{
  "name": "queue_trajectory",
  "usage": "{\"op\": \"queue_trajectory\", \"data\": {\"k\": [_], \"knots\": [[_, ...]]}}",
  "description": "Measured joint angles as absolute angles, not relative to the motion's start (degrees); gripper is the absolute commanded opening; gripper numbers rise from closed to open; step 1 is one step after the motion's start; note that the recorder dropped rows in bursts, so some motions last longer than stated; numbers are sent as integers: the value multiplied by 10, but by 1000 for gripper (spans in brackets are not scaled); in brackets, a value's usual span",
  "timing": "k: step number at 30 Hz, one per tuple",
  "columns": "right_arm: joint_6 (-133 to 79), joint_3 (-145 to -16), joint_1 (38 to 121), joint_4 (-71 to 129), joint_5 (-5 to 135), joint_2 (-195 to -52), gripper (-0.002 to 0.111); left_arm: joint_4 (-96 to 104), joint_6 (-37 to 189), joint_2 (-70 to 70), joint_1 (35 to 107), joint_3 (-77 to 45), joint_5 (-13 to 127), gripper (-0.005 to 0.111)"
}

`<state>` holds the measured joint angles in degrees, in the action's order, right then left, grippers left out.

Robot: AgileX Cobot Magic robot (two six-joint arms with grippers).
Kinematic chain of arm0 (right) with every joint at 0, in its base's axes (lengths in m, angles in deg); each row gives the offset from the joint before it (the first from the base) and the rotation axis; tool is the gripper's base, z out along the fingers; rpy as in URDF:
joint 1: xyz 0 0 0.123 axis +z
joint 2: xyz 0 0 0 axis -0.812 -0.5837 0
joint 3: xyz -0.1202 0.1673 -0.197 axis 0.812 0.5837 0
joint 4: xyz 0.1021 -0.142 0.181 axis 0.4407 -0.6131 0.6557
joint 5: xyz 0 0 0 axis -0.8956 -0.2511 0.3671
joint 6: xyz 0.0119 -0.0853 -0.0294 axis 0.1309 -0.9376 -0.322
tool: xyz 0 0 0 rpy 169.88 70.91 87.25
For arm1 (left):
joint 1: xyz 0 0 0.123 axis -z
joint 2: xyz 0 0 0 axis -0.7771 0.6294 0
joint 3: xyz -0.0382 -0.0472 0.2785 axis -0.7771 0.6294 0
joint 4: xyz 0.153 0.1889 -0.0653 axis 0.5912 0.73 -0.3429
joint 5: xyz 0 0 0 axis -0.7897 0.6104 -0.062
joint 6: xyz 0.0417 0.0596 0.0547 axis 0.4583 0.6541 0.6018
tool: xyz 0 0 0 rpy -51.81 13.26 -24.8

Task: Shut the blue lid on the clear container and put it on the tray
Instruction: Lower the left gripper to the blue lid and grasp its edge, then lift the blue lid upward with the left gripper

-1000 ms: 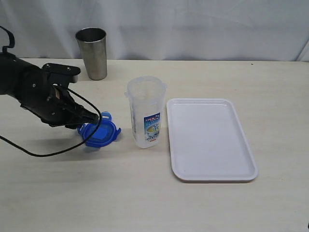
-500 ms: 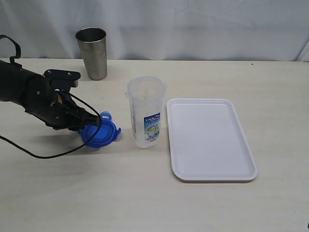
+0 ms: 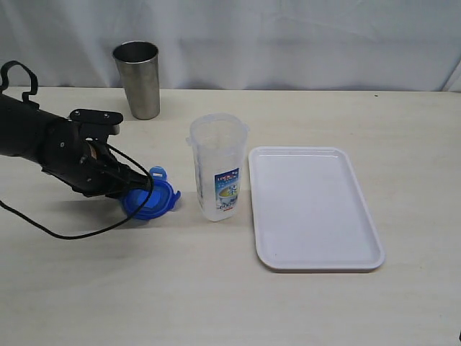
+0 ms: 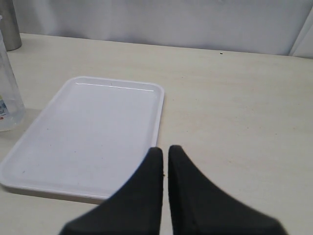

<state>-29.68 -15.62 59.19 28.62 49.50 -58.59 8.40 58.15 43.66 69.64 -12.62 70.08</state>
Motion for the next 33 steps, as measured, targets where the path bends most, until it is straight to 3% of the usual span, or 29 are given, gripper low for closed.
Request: {"op": "queue_trajectory", "data": {"k": [3, 8, 12, 33], "knots": [[-297, -156, 592, 286, 495, -586, 5, 84, 582, 437, 696, -126, 702, 34], [-297, -156, 592, 286, 495, -586, 5, 82, 582, 437, 696, -126, 705, 11], [-297, -156, 592, 286, 495, -586, 5, 82, 582, 437, 696, -126, 705, 0], [-297, -156, 592, 286, 495, -586, 5, 91, 601, 343, 696, -126, 770, 0]]}}
